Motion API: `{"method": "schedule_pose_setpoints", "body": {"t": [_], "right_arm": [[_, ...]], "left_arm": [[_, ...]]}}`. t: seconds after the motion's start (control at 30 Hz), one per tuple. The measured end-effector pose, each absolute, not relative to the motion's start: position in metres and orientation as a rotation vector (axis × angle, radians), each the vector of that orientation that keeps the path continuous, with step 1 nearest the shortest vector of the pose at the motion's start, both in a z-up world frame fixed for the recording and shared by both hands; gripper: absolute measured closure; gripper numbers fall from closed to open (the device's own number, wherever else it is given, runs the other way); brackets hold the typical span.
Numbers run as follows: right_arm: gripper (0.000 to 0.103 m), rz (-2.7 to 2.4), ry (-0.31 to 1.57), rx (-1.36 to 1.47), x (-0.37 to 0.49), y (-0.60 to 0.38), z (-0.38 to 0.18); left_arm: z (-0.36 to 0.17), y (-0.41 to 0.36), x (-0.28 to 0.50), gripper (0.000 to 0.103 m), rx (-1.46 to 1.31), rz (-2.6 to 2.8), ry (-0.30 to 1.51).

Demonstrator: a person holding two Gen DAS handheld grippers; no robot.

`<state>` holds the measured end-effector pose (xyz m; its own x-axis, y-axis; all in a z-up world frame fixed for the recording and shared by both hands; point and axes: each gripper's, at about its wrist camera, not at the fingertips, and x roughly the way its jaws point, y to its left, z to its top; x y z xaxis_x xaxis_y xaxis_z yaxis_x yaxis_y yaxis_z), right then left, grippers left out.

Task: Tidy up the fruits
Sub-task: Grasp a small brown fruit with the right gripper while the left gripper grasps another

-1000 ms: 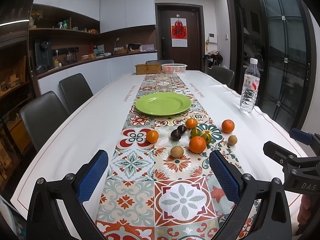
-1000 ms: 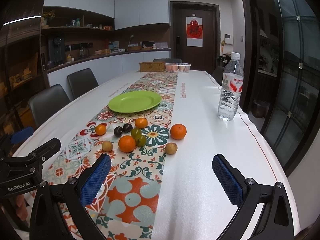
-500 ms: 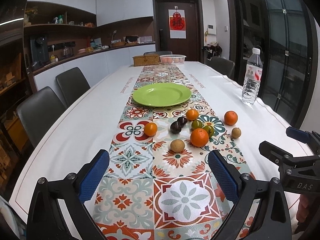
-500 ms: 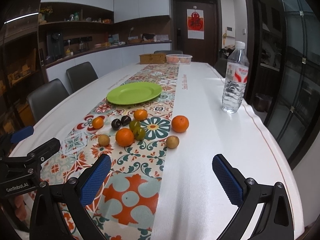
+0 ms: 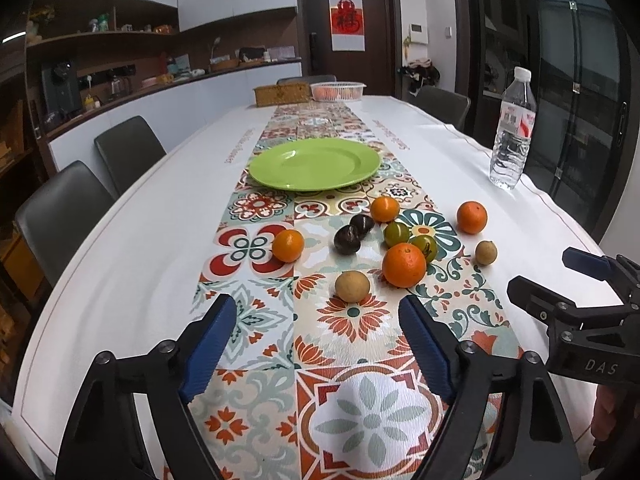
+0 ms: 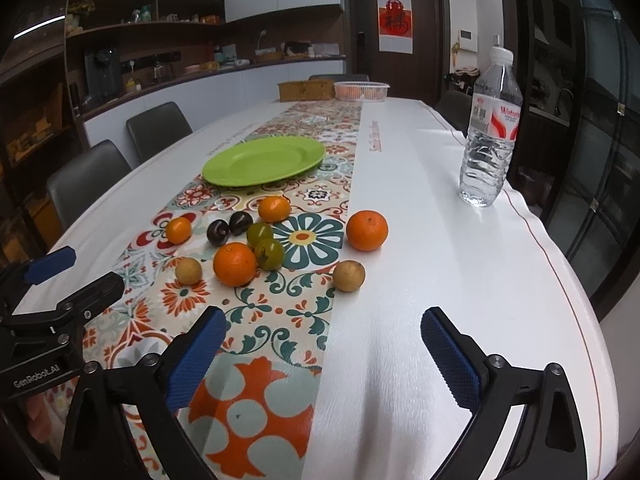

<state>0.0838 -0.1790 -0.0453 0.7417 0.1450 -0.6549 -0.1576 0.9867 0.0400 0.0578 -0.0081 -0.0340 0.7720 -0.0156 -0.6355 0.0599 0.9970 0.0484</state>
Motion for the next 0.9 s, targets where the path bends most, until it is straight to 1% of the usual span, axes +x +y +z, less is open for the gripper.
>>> {"method": "schedule_pose_setpoints", "body": {"t": [0.07,0.17,0.23,0.27,0.37,0.47,0.57,0.6,0.83,0.9], "right_arm": [[0.008,0.167,0.731,-0.011,0.090,-0.180,-0.047],[0.013,0.167,0.755,-0.004,0.100,-0.181,-0.051],[0.018,0.170,0.769,0.003,0.107,-0.181,-0.053],[0.018,0.172,0.777,0.007,0.111,-0.182,-0.055],[0.022,0.172,0.794,0.011,0.121,-0.182,-0.057],[0.028,0.183,0.820,0.015,0.131,-0.181,-0.062],[0.031,0.186,0.842,0.021,0.139,-0.181,-0.067],[0.033,0.188,0.851,0.023,0.142,-0.180,-0.068],[0.051,0.196,0.914,0.014,0.159,-0.180,-0.080],[0.055,0.198,0.923,0.011,0.162,-0.181,-0.081]], "left_arm": [[-0.036,-0.009,0.064,0.023,0.070,-0.045,0.702],[-0.039,-0.012,0.073,0.031,0.073,-0.057,0.724],[-0.041,-0.013,0.080,0.032,0.076,-0.063,0.739],[-0.042,-0.014,0.083,0.033,0.076,-0.066,0.745],[-0.045,-0.015,0.092,0.038,0.077,-0.078,0.768],[-0.049,-0.016,0.100,0.040,0.079,-0.085,0.786],[-0.053,-0.018,0.108,0.046,0.082,-0.095,0.808],[-0.055,-0.019,0.111,0.049,0.082,-0.100,0.817],[-0.065,-0.023,0.125,0.059,0.079,-0.138,0.868],[-0.067,-0.024,0.128,0.066,0.076,-0.149,0.881]]}}
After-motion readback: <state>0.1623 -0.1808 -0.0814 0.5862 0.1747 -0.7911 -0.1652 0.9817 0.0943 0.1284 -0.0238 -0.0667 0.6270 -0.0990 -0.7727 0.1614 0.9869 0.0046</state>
